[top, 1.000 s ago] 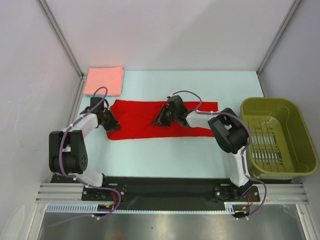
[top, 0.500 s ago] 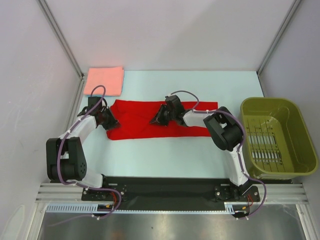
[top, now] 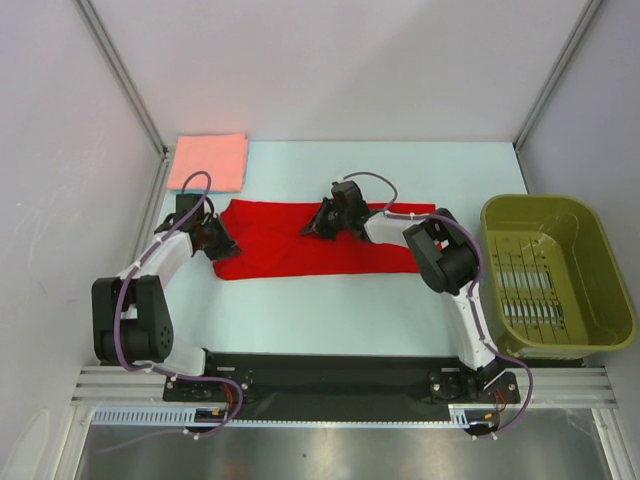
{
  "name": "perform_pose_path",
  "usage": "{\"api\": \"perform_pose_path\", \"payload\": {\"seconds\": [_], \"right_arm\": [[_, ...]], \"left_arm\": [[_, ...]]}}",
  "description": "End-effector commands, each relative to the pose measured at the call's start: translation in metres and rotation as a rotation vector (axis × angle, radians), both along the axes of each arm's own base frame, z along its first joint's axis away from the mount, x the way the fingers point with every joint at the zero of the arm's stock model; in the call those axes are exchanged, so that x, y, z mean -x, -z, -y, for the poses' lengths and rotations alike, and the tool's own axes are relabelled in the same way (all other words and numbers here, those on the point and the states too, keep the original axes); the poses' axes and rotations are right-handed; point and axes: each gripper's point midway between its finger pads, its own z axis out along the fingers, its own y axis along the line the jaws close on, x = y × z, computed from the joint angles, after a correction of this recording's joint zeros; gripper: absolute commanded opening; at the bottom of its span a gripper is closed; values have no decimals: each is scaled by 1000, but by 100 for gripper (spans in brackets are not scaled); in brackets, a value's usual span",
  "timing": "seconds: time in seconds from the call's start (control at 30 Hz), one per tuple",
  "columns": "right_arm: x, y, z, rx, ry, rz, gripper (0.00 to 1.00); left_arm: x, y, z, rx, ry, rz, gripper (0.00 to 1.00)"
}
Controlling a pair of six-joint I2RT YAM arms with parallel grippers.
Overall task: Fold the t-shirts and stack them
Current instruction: Fold the tshirt
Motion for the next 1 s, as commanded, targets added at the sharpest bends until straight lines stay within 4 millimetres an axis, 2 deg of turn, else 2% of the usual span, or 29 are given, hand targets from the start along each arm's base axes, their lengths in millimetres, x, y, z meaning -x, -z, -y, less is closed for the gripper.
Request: {"api": "perform_pose_path", "payload": {"seconds": [0.0, 0.13, 0.2, 0.23, 0.3, 0.33, 0.43, 0.47, 0.5, 0.6, 0.67, 0.97], "right_arm": [[-21, -15, 1, 9, -1, 66, 0], [-23, -26, 6, 27, -13, 99, 1], [-25, -32, 9, 22, -19, 92, 9], [-24, -38, 7, 13, -33, 85, 16], [-20, -46, 3, -4, -53, 77, 23], [-18, -49, 2, -13, -59, 73, 27], [-8, -57, 2, -31, -61, 62, 43], [-5, -61, 1, -41, -68, 65, 53], [-2, -63, 0, -45, -73, 60, 55], [8, -58, -2, -71, -79, -2, 57], [12, -58, -5, -103, -71, -25, 57], [25, -46, -15, -100, -81, -37, 54]], "left_arm": [[-2, -14, 7, 20, 41, 46, 7], [-10, -17, 11, 28, 53, 55, 13], [-16, -19, 20, 59, 81, 68, 17], [-20, -19, 27, 91, 105, 72, 20], [-25, -17, 35, 120, 129, 65, 22], [-24, -15, 49, 127, 172, 54, 23], [-25, -5, 70, 123, 215, 15, 23], [-27, -5, 76, 127, 223, 23, 23], [-28, -2, 81, 136, 218, 15, 23], [-29, 2, 97, 147, 232, 9, 23], [-29, 2, 100, 145, 235, 9, 22], [-28, 3, 99, 128, 240, 1, 22]]}}
